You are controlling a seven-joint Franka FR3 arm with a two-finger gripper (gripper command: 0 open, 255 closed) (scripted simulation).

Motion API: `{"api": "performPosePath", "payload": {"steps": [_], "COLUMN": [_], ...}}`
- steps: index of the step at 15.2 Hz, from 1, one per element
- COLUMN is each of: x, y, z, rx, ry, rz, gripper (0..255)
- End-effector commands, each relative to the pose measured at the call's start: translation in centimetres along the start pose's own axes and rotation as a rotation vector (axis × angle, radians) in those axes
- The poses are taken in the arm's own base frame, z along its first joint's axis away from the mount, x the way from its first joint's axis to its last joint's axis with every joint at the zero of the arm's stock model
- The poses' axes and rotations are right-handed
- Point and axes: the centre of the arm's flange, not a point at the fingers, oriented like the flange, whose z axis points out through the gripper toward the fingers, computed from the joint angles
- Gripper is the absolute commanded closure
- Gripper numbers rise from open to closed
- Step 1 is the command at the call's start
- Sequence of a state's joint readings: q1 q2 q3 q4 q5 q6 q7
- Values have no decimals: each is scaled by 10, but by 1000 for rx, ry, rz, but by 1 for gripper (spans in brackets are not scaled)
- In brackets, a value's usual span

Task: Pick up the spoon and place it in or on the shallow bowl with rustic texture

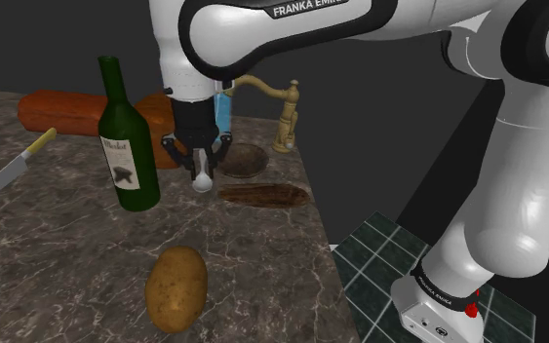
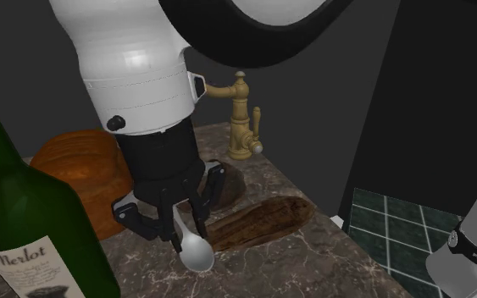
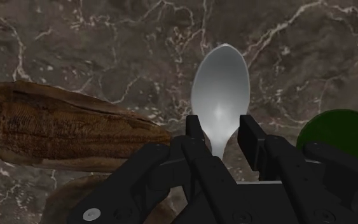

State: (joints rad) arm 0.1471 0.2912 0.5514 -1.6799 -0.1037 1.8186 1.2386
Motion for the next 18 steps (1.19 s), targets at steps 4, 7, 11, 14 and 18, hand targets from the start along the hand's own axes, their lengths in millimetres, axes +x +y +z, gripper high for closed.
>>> {"api": "performPosePath", "payload": {"steps": [4,7,11,14,18], "x": [-1,28,67,96,122], "y": [2,29,64,90,113], "z": [-23,-28,-34,-39,-33], "rx": [0,0,0,0,0], "ry": [0,0,0,0,0], "rz": [0,0,0,0,0], "gripper": [255,255,255,255,255]}}
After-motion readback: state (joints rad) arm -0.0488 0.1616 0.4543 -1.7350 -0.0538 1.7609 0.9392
